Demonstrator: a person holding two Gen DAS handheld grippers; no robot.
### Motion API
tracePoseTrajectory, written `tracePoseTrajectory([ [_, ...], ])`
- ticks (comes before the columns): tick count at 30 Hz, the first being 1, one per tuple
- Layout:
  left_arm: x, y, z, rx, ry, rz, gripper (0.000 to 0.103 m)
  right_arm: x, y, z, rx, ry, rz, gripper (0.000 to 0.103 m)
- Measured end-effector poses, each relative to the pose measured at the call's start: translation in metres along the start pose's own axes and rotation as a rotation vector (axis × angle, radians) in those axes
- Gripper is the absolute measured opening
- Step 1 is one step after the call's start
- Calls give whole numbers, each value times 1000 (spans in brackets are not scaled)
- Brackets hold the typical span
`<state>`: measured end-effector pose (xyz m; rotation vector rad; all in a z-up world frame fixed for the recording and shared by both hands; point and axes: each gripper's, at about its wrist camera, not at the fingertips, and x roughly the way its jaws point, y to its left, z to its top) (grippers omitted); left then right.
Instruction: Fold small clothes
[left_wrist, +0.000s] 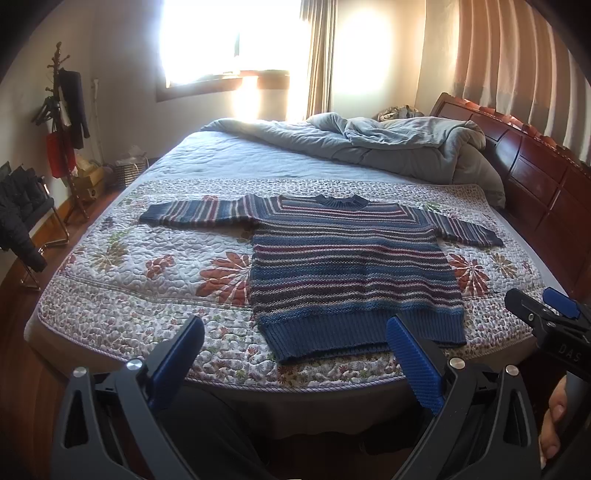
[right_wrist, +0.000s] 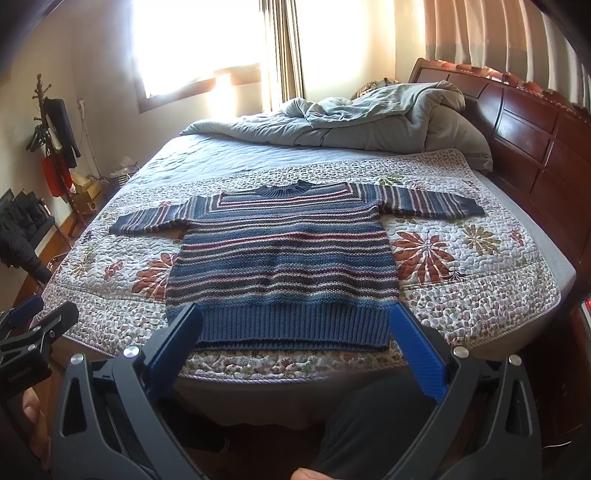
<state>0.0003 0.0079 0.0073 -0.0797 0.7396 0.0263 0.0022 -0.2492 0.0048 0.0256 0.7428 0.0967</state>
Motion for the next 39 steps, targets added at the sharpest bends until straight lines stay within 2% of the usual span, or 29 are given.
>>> tracePoseTrajectory([
  [39, 1, 1, -5, -6, 1, 6, 99, 3, -2, -5, 8, 16, -4, 100],
])
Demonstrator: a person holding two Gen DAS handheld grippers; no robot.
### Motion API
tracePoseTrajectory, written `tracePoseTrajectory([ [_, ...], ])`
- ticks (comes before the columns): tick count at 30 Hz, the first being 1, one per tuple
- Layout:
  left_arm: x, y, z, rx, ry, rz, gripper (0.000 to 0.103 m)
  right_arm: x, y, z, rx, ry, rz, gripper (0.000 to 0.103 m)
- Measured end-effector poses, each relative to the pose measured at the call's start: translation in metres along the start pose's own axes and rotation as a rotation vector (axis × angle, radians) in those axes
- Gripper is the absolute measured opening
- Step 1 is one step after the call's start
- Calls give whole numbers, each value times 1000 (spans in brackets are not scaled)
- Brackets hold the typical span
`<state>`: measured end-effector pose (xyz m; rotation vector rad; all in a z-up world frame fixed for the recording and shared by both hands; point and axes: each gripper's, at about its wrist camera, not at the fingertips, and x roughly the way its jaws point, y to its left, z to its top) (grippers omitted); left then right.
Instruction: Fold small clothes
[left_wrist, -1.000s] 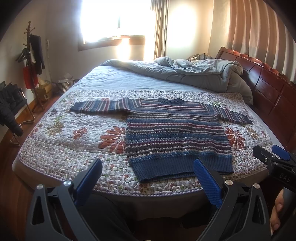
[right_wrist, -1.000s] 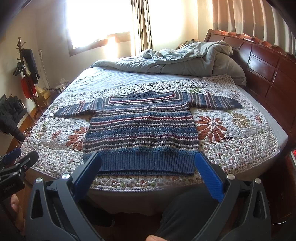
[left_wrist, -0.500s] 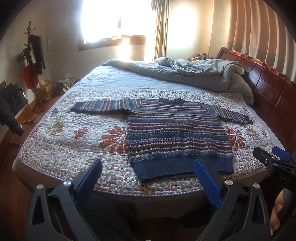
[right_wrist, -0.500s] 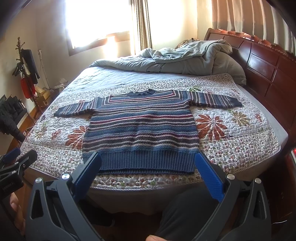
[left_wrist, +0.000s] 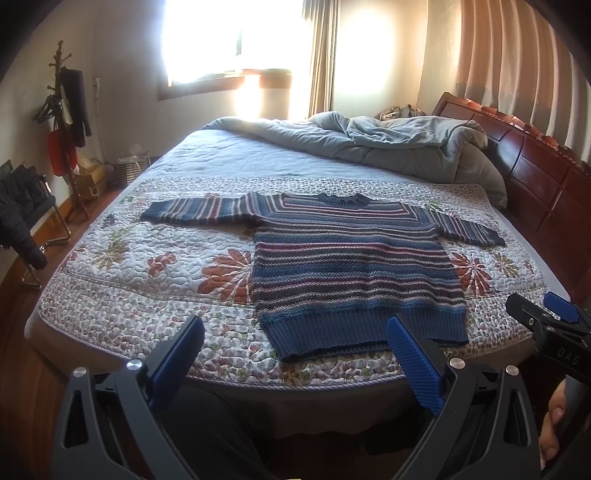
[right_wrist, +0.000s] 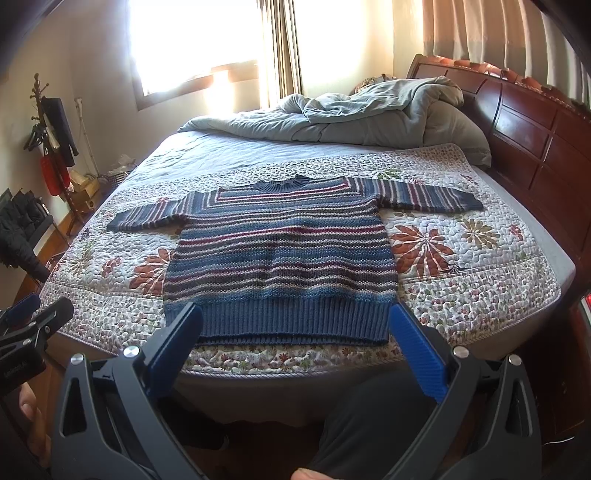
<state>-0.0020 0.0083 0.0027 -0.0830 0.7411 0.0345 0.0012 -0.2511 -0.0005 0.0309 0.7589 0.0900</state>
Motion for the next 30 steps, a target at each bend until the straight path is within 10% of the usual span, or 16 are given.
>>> tracePoseTrajectory([
  [30, 14, -3, 0, 9, 24, 1, 99, 14, -4, -3, 11, 24, -11, 100],
])
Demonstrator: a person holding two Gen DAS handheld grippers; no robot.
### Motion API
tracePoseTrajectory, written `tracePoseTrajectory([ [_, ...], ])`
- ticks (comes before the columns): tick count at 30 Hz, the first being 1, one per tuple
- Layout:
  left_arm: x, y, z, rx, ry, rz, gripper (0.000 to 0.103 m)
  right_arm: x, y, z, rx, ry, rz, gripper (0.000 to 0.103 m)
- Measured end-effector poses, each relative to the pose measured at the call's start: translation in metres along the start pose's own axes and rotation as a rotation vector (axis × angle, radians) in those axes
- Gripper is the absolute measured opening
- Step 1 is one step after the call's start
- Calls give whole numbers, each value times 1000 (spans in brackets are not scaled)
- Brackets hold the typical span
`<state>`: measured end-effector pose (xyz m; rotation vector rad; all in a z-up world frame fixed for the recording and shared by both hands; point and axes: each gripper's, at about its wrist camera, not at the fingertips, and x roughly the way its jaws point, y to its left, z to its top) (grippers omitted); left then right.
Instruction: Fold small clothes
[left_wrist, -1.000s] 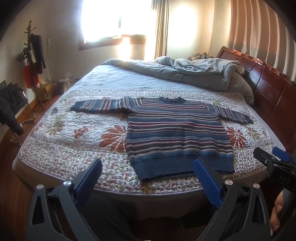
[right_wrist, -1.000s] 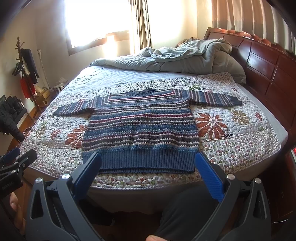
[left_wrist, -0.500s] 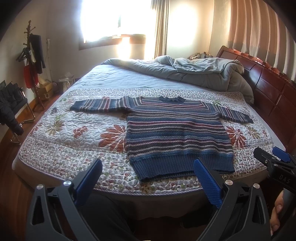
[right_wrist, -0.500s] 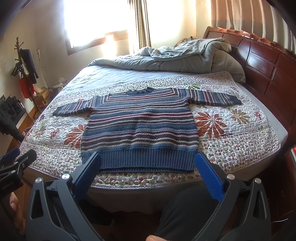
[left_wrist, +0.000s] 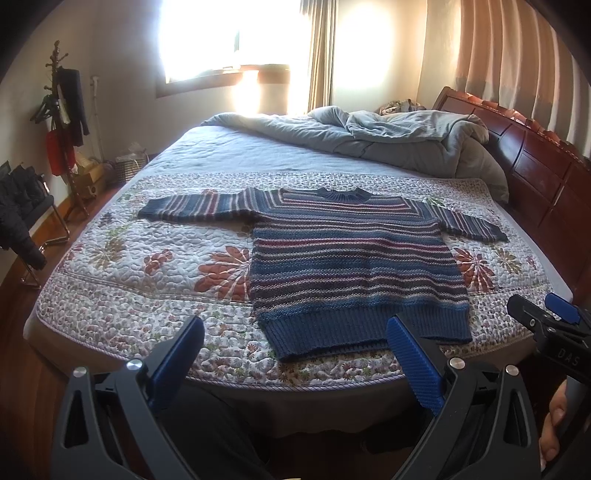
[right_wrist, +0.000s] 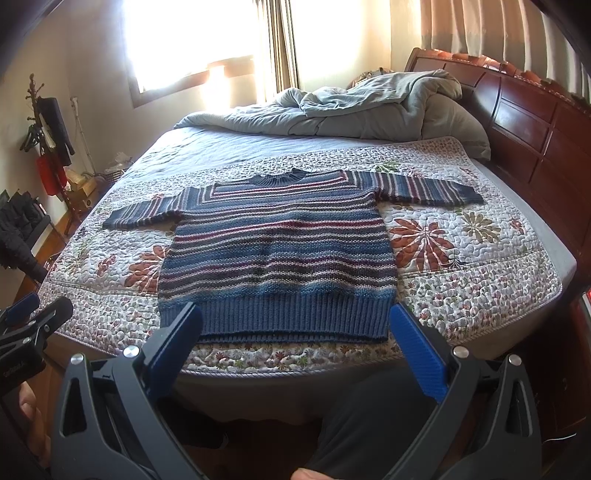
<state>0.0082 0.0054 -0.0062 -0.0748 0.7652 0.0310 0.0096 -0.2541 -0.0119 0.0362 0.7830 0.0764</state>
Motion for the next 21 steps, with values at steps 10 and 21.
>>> tracePoseTrajectory([
  [10, 55, 15, 4, -65, 11, -262, 99, 20, -24, 5, -58, -172, 72, 100],
  [21, 151, 5, 41, -61, 62, -419, 99, 148, -200, 73, 210, -46, 83, 100],
])
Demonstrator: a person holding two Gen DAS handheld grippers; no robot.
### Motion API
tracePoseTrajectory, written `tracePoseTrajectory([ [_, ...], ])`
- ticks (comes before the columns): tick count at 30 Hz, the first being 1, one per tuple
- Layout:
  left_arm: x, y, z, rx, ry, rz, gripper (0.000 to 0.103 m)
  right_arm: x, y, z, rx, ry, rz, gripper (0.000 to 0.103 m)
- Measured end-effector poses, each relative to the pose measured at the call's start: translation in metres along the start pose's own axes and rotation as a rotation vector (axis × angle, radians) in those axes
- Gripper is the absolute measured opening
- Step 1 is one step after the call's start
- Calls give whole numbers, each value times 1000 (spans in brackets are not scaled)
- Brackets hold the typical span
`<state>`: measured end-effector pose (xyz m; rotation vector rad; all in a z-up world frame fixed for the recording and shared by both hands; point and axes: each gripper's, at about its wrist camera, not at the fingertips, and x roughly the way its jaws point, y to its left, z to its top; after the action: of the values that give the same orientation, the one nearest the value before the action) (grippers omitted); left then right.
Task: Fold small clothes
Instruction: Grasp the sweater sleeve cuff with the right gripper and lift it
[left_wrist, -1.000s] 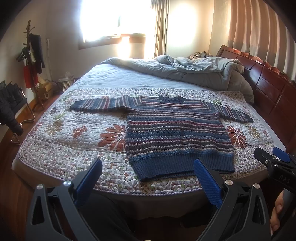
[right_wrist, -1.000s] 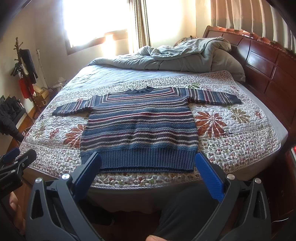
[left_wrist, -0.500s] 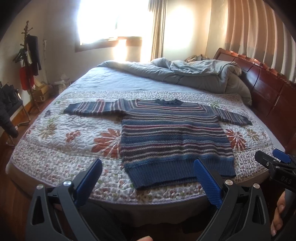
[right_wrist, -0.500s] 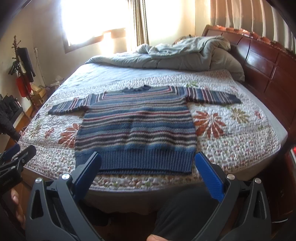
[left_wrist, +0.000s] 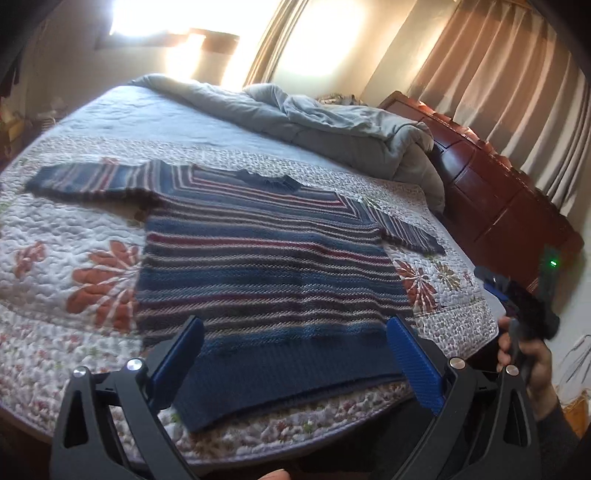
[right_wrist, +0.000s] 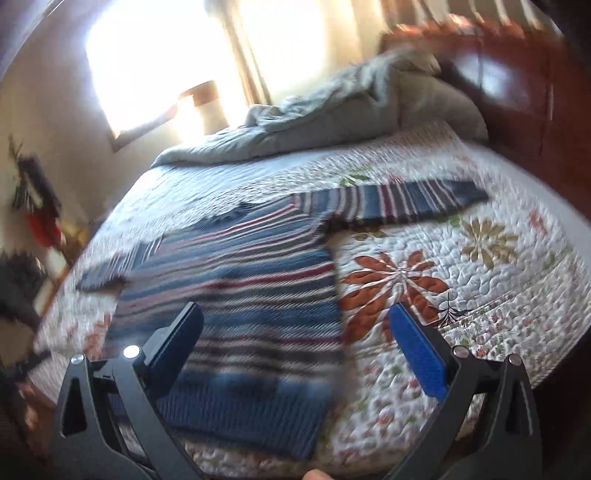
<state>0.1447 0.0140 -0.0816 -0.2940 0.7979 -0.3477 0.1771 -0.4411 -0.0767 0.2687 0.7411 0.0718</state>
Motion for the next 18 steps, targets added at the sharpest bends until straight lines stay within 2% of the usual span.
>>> tracePoseTrajectory([
  [3, 22, -7, 10, 81, -30, 53, 99, 51, -89, 33, 266, 95, 30, 100],
  [5, 38, -13, 16, 123, -35, 53, 99, 74, -134, 47, 380, 106, 26, 100],
  [8, 68, -16, 26, 135, -31, 36, 99, 105, -193, 72, 521, 89, 58, 98],
  [10, 92, -15, 31, 119, 1, 15, 99, 123, -237, 88, 638, 20, 99, 98],
  [12, 117, -13, 32, 95, 34, 1, 99, 144, -279, 100, 749, -13, 124, 96],
  [14, 135, -12, 32, 79, 48, -12, 99, 165, -311, 109, 811, -24, 122, 71],
  [15, 142, -13, 32, 72, 51, -15, 99, 178, -324, 112, 834, -12, 126, 51],
  [18, 165, -12, 30, 59, 53, -32, 99, 201, -352, 118, 874, -12, 114, 49],
])
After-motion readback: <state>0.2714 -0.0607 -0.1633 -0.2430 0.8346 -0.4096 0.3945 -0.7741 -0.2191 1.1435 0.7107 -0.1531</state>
